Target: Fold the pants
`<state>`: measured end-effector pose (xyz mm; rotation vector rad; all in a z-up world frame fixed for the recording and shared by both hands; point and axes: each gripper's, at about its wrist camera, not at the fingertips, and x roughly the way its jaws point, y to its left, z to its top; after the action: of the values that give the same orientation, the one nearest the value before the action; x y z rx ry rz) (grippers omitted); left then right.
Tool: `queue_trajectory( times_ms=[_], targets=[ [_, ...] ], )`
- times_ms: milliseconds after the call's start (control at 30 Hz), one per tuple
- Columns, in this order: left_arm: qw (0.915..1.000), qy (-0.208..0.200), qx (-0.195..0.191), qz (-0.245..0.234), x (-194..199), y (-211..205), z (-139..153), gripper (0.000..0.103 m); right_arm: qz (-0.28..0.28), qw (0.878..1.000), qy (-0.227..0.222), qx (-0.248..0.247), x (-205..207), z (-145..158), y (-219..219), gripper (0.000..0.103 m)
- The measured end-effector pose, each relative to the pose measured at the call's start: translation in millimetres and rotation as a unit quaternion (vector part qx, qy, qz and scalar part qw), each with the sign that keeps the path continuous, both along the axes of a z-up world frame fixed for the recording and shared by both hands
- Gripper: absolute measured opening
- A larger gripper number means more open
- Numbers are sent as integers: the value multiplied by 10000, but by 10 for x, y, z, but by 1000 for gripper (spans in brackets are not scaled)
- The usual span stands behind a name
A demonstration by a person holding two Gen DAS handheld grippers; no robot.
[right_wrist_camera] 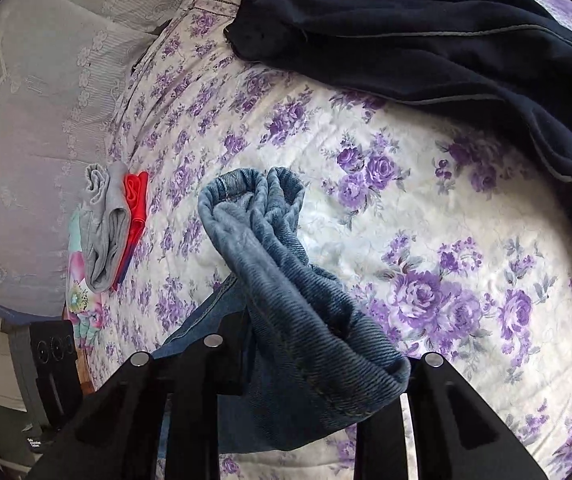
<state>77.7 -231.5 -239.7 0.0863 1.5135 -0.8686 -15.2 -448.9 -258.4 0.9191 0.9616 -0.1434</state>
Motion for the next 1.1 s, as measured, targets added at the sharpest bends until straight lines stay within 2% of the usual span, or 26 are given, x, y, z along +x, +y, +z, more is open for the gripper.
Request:
queue_trajectory(
  times_ms=[133,367,500,600,733,800,867,967,1033,1100],
  targets=[
    [9993,152,334,11,43,-79,-246,5,89,9999,43,-107,29,50,77,26],
    [9992,312,98,226,-30,117,-268,6,314,9977,145,-583,134,254,222,26],
    [9995,285,-9,136,-293,201,-193,4,496,9952,184,-819,189,367,299,26],
    [9998,120,65,112,-384,189,-226,3,575,9943,242,-864,218,379,354,26],
    [9984,483,-33,287,-268,227,-260,3,634,9933,217,-945,235,469,417,26],
    [9986,361,-9,384,-240,354,-139,3,732,9917,141,-1045,250,580,481,26],
    [9989,124,-174,428,-236,557,73,3,908,9884,84,-1211,264,700,595,26],
    [9966,-179,-264,763,-209,1078,341,3,1280,9789,5,-1594,299,873,872,26],
    [9935,-293,2,1098,-141,1484,399,3,1552,9685,26,-1950,351,960,1106,26],
    [9850,-467,400,1613,-46,1926,419,3,1821,9586,7,-2189,406,1020,1340,26]
  ],
)
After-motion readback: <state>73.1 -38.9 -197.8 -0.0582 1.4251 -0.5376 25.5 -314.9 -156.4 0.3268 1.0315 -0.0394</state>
